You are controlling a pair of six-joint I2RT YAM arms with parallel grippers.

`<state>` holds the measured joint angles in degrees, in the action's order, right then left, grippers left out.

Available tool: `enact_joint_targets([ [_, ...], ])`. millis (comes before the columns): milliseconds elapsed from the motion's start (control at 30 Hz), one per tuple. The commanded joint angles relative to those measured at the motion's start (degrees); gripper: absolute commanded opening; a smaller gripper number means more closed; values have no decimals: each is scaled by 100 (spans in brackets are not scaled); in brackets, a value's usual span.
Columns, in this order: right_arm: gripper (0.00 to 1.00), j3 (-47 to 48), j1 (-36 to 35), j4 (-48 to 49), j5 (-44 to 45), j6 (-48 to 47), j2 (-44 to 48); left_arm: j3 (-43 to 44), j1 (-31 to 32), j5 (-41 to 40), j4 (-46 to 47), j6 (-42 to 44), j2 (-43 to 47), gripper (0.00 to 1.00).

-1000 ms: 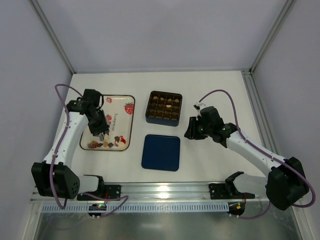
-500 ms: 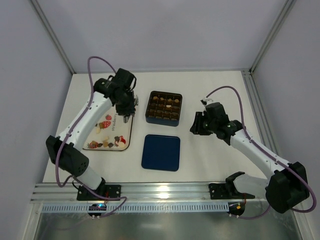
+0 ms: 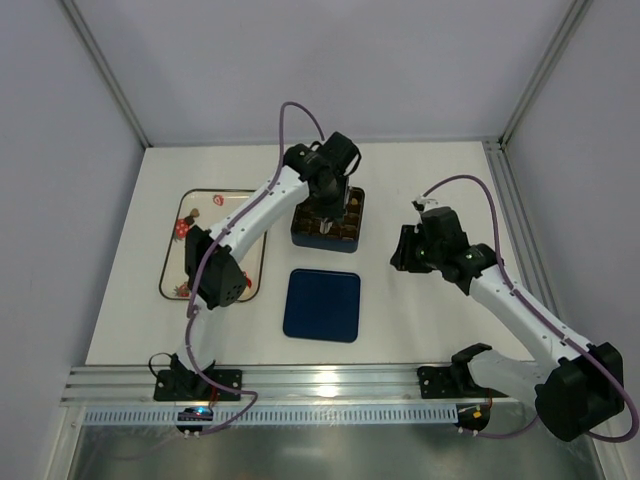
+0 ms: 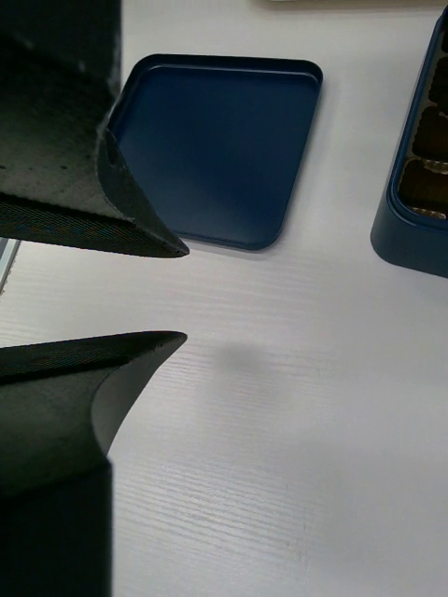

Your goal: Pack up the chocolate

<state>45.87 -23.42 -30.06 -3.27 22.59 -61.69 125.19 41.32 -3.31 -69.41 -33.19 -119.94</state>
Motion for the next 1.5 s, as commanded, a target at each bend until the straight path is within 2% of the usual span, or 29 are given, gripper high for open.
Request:
enact_joint_targets([
  [0, 40, 151, 57, -105, 107, -106, 175, 453, 87, 67, -12, -126, -178, 22],
  [500, 40, 45, 83, -26, 10, -123, 193, 366, 174, 111, 59, -144, -311, 26],
  [900, 40, -8, 83, 9, -7, -114, 193, 340, 210, 112, 129, -109, -328, 37],
  [1067, 40, -16, 83, 18, 2, -114, 193, 331, 210, 41, 112, -100, -258, 38],
  [1200, 40, 1, 83, 36, 54, -106, 175, 235, 201, -213, 120, -100, 127, 38],
  [1333, 39, 36, 83, 45, 168, -106, 184, -204, 61, -468, 59, -109, 769, 38],
  [1467, 39, 107, 83, 27, 186, -88, 122, -1677, -273, -662, 260, -188, 1814, 38],
])
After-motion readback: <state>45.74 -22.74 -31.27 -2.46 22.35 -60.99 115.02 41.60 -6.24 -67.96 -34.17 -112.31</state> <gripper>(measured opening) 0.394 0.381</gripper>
